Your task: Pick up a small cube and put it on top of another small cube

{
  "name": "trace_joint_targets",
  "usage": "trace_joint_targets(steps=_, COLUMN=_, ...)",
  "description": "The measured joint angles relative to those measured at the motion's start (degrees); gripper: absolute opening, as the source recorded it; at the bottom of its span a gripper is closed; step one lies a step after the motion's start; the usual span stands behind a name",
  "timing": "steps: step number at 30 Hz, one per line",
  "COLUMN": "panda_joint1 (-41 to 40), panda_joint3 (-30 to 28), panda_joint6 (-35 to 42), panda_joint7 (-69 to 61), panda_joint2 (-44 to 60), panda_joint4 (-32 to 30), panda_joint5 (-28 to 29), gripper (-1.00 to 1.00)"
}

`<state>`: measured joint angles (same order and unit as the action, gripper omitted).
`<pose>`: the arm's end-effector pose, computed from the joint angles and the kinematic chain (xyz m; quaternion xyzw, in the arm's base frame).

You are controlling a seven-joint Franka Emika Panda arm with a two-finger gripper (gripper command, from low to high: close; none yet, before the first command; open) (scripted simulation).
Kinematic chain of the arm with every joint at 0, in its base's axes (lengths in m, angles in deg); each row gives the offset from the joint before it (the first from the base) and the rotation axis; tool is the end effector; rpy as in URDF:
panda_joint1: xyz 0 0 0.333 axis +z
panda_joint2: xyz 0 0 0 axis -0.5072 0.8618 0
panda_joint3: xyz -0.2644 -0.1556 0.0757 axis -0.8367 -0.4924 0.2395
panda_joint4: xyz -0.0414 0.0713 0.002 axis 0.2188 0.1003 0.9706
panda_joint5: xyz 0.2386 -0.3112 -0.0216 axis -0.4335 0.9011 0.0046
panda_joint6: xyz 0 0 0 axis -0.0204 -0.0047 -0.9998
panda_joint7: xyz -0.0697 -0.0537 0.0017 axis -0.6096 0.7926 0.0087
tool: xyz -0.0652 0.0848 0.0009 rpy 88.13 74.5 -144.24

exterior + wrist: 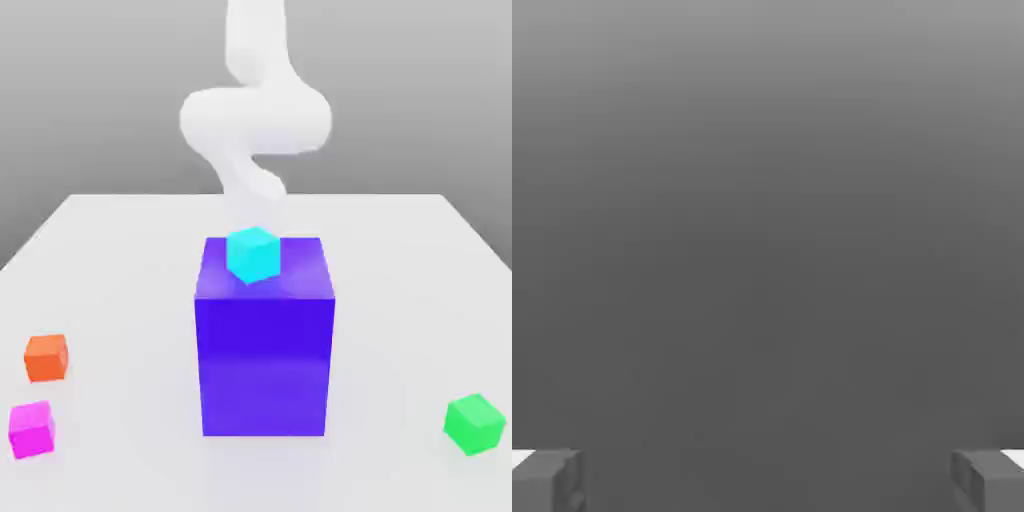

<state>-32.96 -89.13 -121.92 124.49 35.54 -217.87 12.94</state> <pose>0.3798 -0.0214 0.6760 -0.8398 0.4081 -0.3289 0.1411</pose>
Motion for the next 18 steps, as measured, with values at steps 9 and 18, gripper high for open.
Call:
trace_joint_targets(steps=9, panda_joint1=-8.2, panda_joint3=-3.1, panda_joint6=-7.3, panda_joint7=11.1, panda_joint2=19.0, panda_joint4=-2.5, panda_joint5=0.6, gripper=0.0)
trace_joint_targets(steps=18, panda_joint1=-15.2, panda_joint3=-8.1, panda_joint6=-14.5, panda_joint7=20.4, panda_joint2=37.7, panda_joint4=-4.9, panda_joint5=-1.0, gripper=0.0)
